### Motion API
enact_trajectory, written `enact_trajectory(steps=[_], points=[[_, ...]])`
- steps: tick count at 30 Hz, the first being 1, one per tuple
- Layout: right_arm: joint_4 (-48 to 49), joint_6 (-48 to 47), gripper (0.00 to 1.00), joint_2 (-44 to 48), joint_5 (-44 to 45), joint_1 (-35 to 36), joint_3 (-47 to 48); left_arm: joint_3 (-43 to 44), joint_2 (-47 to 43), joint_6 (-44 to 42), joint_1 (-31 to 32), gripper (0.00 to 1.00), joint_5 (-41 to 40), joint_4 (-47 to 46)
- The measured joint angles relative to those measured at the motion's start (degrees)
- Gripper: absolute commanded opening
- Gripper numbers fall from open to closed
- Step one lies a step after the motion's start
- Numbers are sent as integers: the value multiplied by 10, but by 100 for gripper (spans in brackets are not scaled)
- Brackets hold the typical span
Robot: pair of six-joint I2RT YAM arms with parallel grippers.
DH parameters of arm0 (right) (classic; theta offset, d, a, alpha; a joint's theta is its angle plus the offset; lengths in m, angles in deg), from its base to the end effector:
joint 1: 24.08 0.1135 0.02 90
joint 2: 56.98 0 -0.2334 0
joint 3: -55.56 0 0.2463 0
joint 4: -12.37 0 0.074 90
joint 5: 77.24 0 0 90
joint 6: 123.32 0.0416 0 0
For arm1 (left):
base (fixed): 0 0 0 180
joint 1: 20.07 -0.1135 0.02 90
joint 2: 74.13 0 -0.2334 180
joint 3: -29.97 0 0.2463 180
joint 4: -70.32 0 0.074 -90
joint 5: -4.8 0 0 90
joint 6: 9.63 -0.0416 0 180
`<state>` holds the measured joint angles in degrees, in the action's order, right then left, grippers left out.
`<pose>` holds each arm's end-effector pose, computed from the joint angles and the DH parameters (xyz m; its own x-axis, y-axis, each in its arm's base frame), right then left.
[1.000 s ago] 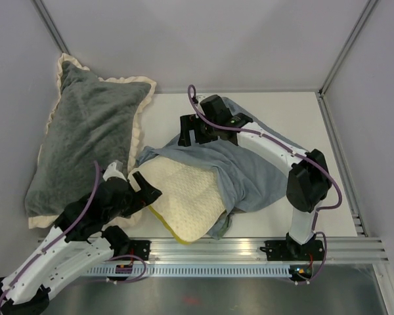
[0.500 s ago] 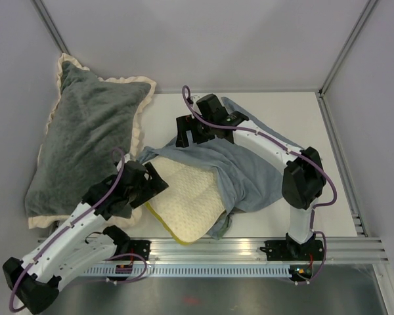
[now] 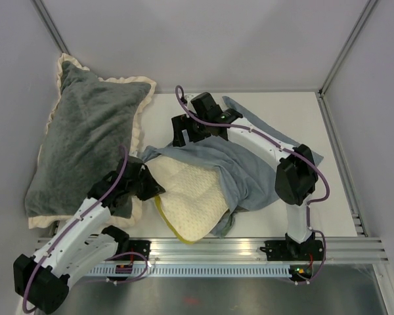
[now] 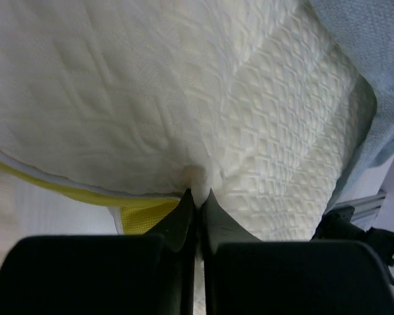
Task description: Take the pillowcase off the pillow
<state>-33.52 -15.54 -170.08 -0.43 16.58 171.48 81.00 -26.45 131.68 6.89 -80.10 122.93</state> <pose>0.3285 0.2947 0.2621 -0.7256 -0.2313 -0.6480 -0.5663 0.7357 0.3715 0.1624 -0.0867 0.2130 -0.8150 -0.4577 -0.3554 -0.2125 0.8066 -0.5515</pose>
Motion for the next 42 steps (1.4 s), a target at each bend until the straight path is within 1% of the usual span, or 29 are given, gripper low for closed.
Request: enact_trajectory(steps=[3, 7, 9, 12, 15, 16, 18, 19, 22, 25, 28, 31, 34, 38, 42], points=[[-7, -8, 97, -34, 2, 8, 31, -15, -20, -11, 0, 2, 32, -26], [-22, -20, 96, -69, 6, 27, 52, -29, -69, -22, 0, 2, 58, -35], [-28, -24, 93, -82, 7, 38, 56, -29, -89, -30, 0, 2, 66, -35], [-35, -31, 87, -101, 9, 50, 60, -28, -101, -43, 0, 2, 74, -33], [-39, -31, 68, -119, 24, 58, 62, -28, -101, -50, 0, 2, 76, -27], [-40, -30, 51, -124, 35, 59, 62, -28, -102, -51, 0, 2, 76, -26], [-43, -22, 31, -130, 60, 60, 63, -28, -105, -52, 0, 2, 76, -25], [-44, -15, 19, -133, 80, 61, 63, -28, -108, -53, 0, 2, 76, -24], [-47, 6, 0, -134, 129, 59, 63, -28, -120, -53, 0, 2, 75, -21], [-49, 23, 0, -134, 173, 48, 64, -27, -136, -53, 0, 2, 74, -7], [-51, 37, 0, -134, 204, 17, 64, -19, -149, -54, 0, 2, 67, 14], [-51, 51, 0, -133, 228, -35, 59, -6, -159, -54, 0, 2, 54, 29], [-49, 61, 0, -118, 238, -97, 28, 1, -159, -54, 0, 2, 50, 30], [-49, 69, 0, -64, 244, -153, -47, 3, -129, -58, 0, 2, 52, 13], [-43, 69, 0, -8, 265, -162, -110, 26, -61, -74, 0, 2, 55, 4]])
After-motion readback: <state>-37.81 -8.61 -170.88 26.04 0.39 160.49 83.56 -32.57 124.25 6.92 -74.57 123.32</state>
